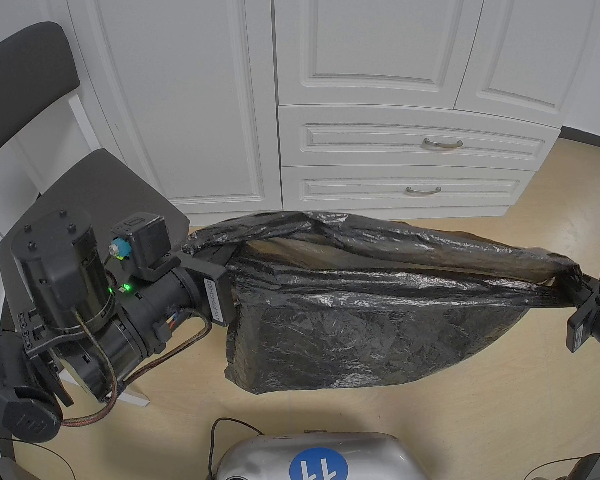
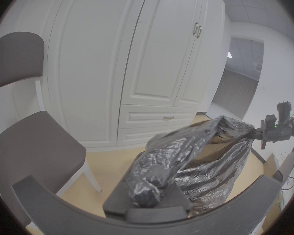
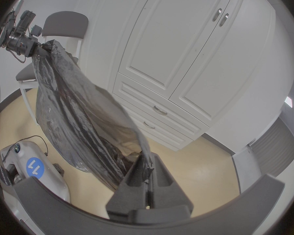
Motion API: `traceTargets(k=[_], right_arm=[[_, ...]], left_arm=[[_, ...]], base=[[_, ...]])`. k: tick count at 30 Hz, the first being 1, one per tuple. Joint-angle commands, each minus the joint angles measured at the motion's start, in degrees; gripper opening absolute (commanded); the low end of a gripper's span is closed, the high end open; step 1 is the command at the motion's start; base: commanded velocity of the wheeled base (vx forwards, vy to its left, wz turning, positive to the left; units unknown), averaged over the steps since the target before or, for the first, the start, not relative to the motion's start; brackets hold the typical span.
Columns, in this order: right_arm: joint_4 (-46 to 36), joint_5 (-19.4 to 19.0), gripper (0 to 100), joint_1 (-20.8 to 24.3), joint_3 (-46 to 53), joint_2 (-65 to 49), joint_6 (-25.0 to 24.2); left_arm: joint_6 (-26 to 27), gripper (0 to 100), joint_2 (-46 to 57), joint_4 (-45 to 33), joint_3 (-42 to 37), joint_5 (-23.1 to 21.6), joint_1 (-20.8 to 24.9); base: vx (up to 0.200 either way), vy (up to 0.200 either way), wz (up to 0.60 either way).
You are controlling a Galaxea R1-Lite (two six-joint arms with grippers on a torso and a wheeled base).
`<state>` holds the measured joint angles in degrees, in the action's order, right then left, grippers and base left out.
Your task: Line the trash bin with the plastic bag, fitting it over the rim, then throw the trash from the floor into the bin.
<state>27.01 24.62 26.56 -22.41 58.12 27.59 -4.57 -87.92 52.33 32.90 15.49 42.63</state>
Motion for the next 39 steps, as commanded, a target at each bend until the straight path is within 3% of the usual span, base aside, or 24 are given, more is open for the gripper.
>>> traceTargets(k=[1,4,12,17,22,28,33,36,39], right_arm=[[0.58,-3.27,0,2.62,0.35,-0.03,-0.43],[1.20,-5.11,0,3.50,0.70,0.15,-0.43],[9.11,-5.20,0,3.32,0.96,5.24,-3.68],[14.91,-5.11,0,2.53,0.79,9.90,-5.26],[27.92,-4.67,0,0.77,0.17,18.16,-9.75],[34.07,-4.67,0,-5.91,-0.27,22.03,-9.39],[34.25,-4.94,0,-7.14,-1.59,25.46,-10.10],[38.29,-4.76,0,-9.16,-5.72,32.40,-14.67],[44.79,-4.41,0,-10.04,-7.48,36.09,-15.63]], left_arm=[[-0.09,0,-0.24,2.51,-1.17,-2.05,1.14],[-0.17,0,-0.68,4.00,-1.35,-4.51,1.05],[-0.17,0,-5.07,7.61,0.23,-7.76,0.88],[-0.53,0,-13.07,16.84,3.40,-7.67,-0.36],[-1.49,0,-25.20,32.74,8.76,-7.23,-2.29],[-1.14,0,-26.34,33.27,9.64,-7.94,-6.24],[-1.76,0,-28.18,33.80,11.83,-7.85,-6.60],[-3.78,0,-31.88,34.85,17.37,-6.09,-7.65],[-5.62,0,-31.96,34.85,19.57,-3.89,-8.62]], base=[[0.000,0.000,0.00],[0.000,0.000,0.00],[0.000,0.000,0.00],[0.000,0.000,0.00],[0.000,0.000,0.00],[0.000,0.000,0.00],[0.000,0.000,0.00],[0.000,0.000,0.00],[0.000,0.000,0.00]])
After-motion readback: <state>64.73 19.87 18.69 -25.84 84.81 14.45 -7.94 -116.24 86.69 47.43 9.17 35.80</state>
